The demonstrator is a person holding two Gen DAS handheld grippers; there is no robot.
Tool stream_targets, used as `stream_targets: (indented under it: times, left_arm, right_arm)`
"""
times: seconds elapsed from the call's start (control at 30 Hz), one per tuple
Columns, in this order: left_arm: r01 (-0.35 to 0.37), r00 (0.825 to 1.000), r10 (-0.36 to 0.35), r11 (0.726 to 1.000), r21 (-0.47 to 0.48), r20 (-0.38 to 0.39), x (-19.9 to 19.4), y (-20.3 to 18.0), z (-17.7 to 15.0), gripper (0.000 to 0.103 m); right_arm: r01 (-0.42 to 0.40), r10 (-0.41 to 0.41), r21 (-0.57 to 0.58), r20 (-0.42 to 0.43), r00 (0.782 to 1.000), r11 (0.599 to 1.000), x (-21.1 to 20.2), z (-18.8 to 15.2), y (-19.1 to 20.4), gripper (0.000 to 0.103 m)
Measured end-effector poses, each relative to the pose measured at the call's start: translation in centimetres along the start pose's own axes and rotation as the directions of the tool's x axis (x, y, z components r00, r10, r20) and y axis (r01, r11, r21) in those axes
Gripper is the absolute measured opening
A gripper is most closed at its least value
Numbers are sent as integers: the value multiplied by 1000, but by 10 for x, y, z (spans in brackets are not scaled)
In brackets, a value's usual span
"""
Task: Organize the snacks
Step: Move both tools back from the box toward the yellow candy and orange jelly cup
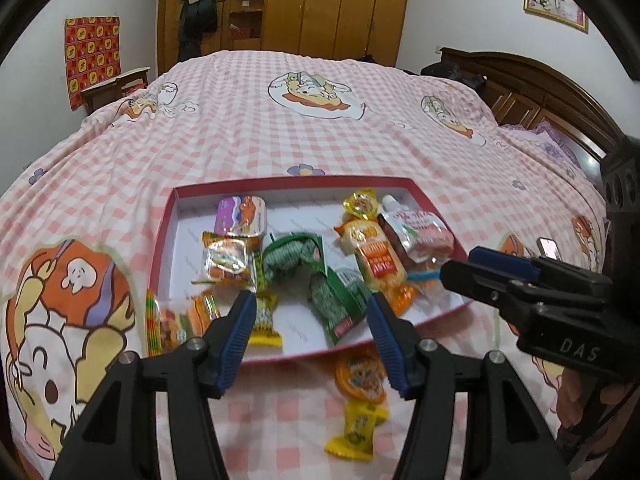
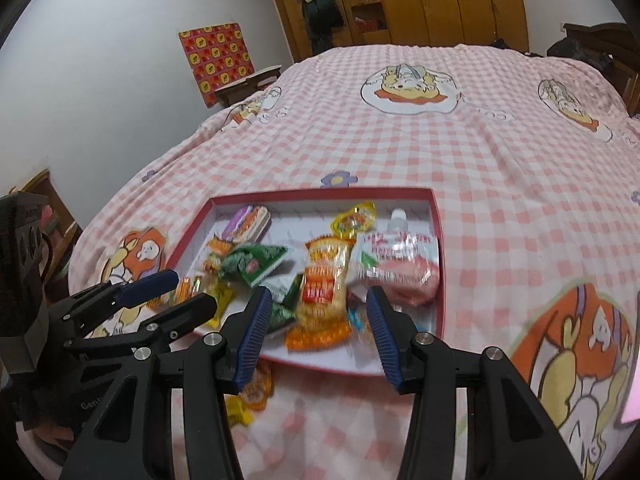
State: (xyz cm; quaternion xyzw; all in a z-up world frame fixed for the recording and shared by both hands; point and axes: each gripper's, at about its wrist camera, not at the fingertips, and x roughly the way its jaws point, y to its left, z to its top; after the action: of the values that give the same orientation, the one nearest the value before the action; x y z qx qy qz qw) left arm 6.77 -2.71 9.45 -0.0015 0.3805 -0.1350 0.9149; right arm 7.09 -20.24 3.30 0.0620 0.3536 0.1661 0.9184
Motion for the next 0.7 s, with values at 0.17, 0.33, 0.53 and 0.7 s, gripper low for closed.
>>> stream_targets:
  times: [0.17,0.33,0.53,0.7]
  left_arm:
    - [6,1000,-6,1000,7,-11,-9,-5,-13,61]
    - [-7,999,8,1000,14,-48,-9,-7,-27,61]
    - [7,996,-6,1000,7,-94,-5,-7,-43,61]
    - [16,993,-15,1000,9,-119,-1,-10,-52,61]
  right_arm:
    - [3,-3,19,-14,1000,1000,-5,-14,-1,50]
    - [-6,7,44,-26,1000,999,-7,-27,-2,50]
    - [-21,24,54,-57,998,998,-3,-44,-4,50]
    - [-20,25,66,-76,997,998,0,-56,-9,50]
